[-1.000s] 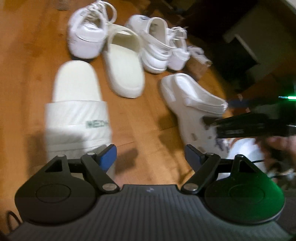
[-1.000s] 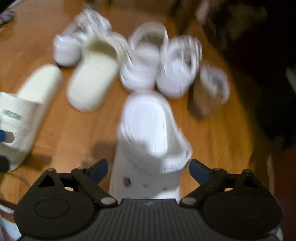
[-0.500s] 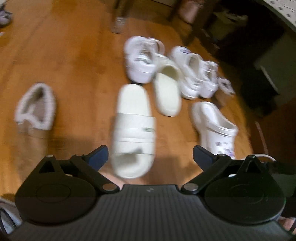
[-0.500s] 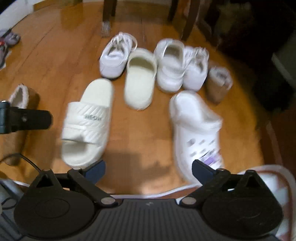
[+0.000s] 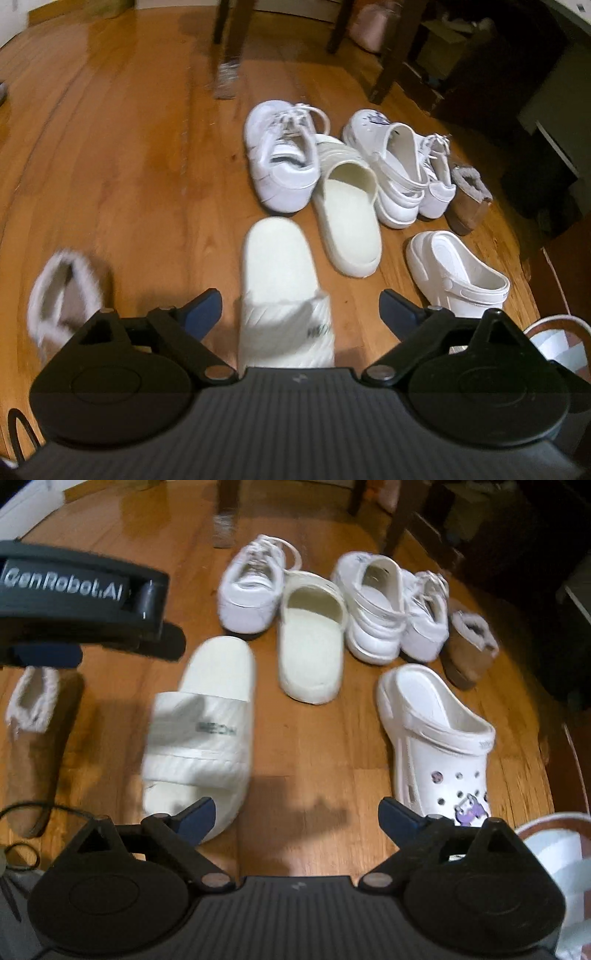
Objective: Organize scattered shoes
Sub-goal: 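Move the left tool to the second white NEON slide, then close the left gripper on the second NEON slide's strap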
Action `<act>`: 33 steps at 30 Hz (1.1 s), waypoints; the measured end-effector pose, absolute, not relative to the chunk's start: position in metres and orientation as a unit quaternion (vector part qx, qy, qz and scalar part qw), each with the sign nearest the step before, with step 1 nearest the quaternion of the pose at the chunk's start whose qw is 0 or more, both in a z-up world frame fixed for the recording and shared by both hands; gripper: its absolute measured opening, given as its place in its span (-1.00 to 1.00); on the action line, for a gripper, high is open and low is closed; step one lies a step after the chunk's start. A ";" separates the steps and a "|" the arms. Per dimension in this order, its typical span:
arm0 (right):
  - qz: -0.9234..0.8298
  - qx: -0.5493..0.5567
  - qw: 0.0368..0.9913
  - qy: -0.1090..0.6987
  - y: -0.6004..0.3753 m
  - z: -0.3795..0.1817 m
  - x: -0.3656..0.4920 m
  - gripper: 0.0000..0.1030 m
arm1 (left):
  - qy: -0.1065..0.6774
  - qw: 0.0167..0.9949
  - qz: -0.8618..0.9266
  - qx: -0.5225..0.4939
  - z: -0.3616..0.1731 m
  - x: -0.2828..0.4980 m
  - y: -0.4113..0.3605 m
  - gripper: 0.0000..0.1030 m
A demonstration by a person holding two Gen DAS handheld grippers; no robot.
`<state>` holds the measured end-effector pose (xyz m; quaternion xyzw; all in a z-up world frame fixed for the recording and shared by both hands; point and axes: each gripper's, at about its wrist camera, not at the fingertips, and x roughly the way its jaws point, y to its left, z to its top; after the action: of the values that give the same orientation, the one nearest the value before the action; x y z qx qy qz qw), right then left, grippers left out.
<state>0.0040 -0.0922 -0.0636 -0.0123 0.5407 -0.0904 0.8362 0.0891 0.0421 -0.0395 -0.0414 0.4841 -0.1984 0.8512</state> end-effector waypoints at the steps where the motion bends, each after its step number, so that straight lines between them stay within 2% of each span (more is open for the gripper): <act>1: -0.095 -0.011 0.835 0.542 -0.097 -0.066 0.005 0.85 | 0.483 0.850 -0.205 -0.038 -0.040 0.095 0.035 0.81; 3: -0.097 -0.009 0.834 0.544 -0.101 -0.069 0.006 0.85 | 0.479 0.850 -0.216 -0.027 -0.040 0.102 0.024 0.71; 5: -0.096 -0.001 0.831 0.547 -0.108 -0.074 0.010 0.85 | 0.475 0.850 -0.226 -0.017 -0.040 0.108 0.013 0.46; 9: -0.098 0.000 0.832 0.547 -0.112 -0.076 0.011 0.85 | 0.459 0.854 -0.244 -0.002 -0.044 0.128 -0.008 0.25; 10: -0.098 0.000 0.832 0.546 -0.113 -0.076 0.012 0.85 | 0.457 0.855 -0.243 0.000 -0.046 0.133 -0.011 0.09; 11: -0.098 -0.002 0.832 0.545 -0.115 -0.077 0.015 0.85 | 0.454 0.858 -0.242 0.005 -0.050 0.141 -0.016 -0.25; 12: -0.098 -0.002 0.833 0.545 -0.116 -0.079 0.017 0.85 | 0.454 0.858 -0.241 0.014 -0.056 0.151 -0.022 -0.46; 13: -0.098 -0.002 0.833 0.544 -0.118 -0.078 0.019 0.85 | 0.460 0.854 -0.240 0.032 -0.062 0.162 -0.031 -0.94; 18: -0.091 0.039 0.845 0.525 -0.142 -0.071 0.039 0.82 | 0.464 0.851 -0.235 0.075 -0.078 0.197 -0.058 -0.97; 22: -0.106 0.052 0.844 0.523 -0.157 -0.073 0.050 0.82 | 0.462 0.846 -0.247 0.095 -0.087 0.213 -0.082 -0.91; 24: -0.110 0.072 0.839 0.528 -0.172 -0.079 0.058 0.82 | 0.455 0.847 -0.242 0.130 -0.095 0.220 -0.100 -0.81; 26: -0.121 0.079 0.837 0.528 -0.182 -0.084 0.062 0.82 | 0.450 0.848 -0.233 0.156 -0.103 0.225 -0.111 -0.39; 28: -0.137 0.089 0.834 0.527 -0.198 -0.089 0.065 0.82 | 0.448 0.846 -0.227 0.179 -0.110 0.231 -0.120 -0.19; 33: -0.137 0.100 0.835 0.523 -0.211 -0.093 0.061 0.85 | 0.430 0.842 -0.213 0.247 -0.131 0.241 -0.142 -0.06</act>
<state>0.0606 -0.2112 -0.0926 0.1000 0.5228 -0.1374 0.8353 0.2415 -0.1425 -0.1307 0.2467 0.4298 -0.2133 0.8420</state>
